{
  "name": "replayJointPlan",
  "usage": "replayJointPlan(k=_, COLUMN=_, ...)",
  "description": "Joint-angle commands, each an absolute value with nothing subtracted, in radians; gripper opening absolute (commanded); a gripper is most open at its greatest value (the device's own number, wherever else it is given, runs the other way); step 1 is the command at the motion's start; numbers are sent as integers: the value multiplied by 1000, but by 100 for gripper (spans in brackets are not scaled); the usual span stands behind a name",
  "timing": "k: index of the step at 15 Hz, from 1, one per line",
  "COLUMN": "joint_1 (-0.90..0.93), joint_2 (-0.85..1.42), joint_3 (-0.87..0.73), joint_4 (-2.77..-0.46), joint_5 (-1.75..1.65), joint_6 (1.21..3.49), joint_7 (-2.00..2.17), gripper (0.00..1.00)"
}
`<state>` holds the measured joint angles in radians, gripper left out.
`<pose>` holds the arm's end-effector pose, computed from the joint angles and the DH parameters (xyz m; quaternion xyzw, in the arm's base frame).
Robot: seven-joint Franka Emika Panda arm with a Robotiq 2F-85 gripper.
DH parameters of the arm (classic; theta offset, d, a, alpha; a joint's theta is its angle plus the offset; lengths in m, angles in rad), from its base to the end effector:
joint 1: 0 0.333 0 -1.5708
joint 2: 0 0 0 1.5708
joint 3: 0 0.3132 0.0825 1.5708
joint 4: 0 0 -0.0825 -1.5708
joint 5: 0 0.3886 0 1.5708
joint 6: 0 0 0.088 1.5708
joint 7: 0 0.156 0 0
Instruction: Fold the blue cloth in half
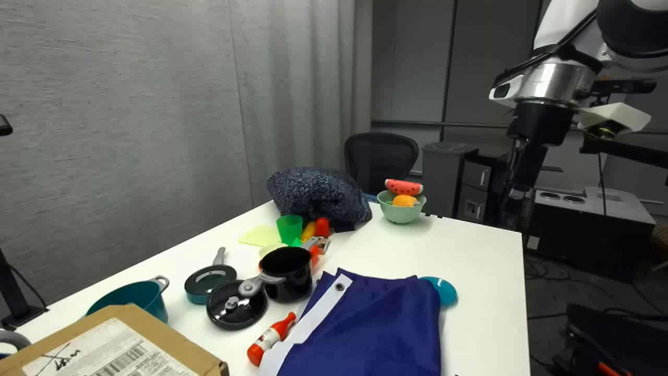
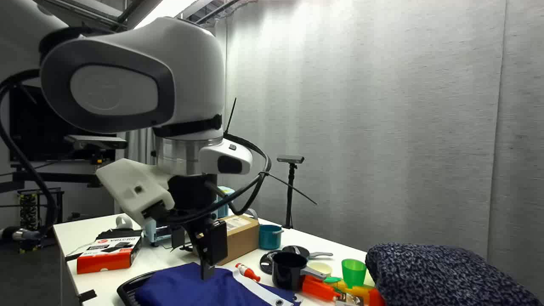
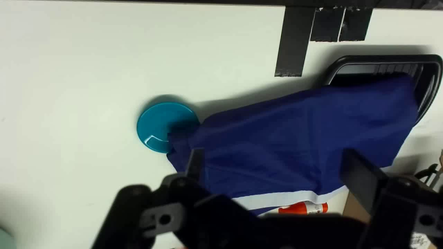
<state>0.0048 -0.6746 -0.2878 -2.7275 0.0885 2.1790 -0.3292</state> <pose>0.3504 -0.0793 0.3719 -0.9904 -0.0250 -0.0830 0.1077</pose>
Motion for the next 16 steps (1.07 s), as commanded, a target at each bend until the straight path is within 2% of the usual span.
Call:
replayJointPlan(k=1, joint_1=-13, joint_2=-670, joint_3=-270, joint_4=-2725, joint_5=102, joint_6=2175, joint_7=-340, gripper=100)
replayJointPlan(k=13, joint_1=-13, joint_2=-670, joint_3=-270, joint_4=-2725, joint_5=102, joint_6=2175, joint_7=-340, gripper=100)
replayJointPlan(k=16, joint_1=-37, joint_2=-604, joint_3=-249, joint_4=-2697, joint_5=78, joint_6=2228, joint_7=-290, gripper=100)
